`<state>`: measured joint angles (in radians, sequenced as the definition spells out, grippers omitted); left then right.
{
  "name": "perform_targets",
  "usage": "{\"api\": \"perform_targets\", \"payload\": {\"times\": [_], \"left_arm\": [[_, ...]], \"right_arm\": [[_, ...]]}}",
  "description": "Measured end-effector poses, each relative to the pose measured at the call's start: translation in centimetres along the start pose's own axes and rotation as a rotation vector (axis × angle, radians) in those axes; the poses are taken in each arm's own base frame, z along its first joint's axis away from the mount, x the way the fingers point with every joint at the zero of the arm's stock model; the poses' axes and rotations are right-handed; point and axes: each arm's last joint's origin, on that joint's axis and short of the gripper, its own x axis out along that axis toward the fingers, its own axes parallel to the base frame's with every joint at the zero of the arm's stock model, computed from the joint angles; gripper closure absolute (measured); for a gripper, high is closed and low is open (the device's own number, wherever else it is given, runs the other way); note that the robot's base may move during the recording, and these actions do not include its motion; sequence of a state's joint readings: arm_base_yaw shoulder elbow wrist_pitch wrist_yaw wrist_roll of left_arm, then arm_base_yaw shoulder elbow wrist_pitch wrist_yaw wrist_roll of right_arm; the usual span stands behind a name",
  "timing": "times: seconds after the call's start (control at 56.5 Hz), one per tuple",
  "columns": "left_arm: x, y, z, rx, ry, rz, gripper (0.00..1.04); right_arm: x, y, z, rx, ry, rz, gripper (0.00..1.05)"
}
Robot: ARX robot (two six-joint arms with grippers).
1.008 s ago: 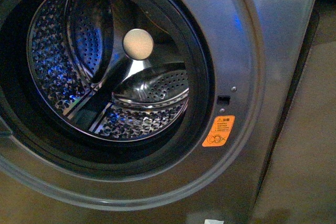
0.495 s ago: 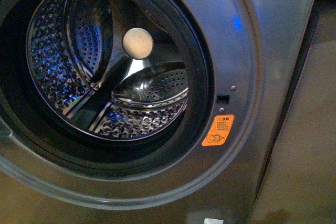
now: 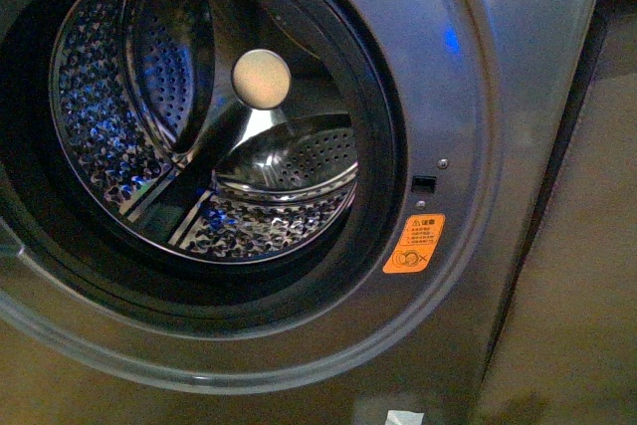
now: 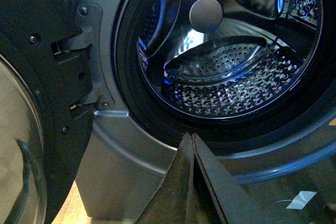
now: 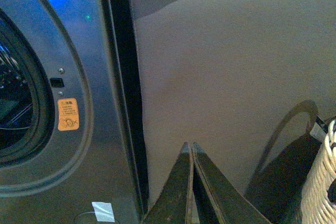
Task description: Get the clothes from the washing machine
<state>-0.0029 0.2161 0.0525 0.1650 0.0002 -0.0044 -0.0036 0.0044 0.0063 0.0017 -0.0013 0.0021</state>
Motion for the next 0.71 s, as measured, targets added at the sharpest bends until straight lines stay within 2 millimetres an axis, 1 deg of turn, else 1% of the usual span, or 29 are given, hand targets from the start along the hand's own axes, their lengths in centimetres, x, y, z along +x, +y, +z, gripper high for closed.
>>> {"api": "perform_targets", "payload": {"times": [0.142,0.212,0.301,0.655,0.69,0.708], "left_arm": [[-0.4,0.0,-0.3,0.0,0.002,0.0,1.01],[-1.1,0.0,-1.2,0.0,0.018,-0.001,1.01],[-1.3,0.0,-1.0,0.001,-0.013,0.001,1.01],[-1.3,0.0,-1.0,0.0,-0.014,0.0,1.01],[-1.3,0.0,-1.0,0.0,-0.014,0.0,0.96],[-1.3,0.0,-1.0,0.0,-0.014,0.0,0.91]], "right_arm": [[0.0,0.0,0.0,0.0,0.0,0.0,1.02],[0.0,0.0,0.0,0.0,0.0,0.0,1.02],[0.0,0.0,0.0,0.0,0.001,0.003,1.02],[0.0,0.0,0.0,0.0,0.002,0.002,1.02],[0.0,0.0,0.0,0.0,0.002,0.002,1.02],[0.0,0.0,0.0,0.0,0.002,0.002,1.02]]}}
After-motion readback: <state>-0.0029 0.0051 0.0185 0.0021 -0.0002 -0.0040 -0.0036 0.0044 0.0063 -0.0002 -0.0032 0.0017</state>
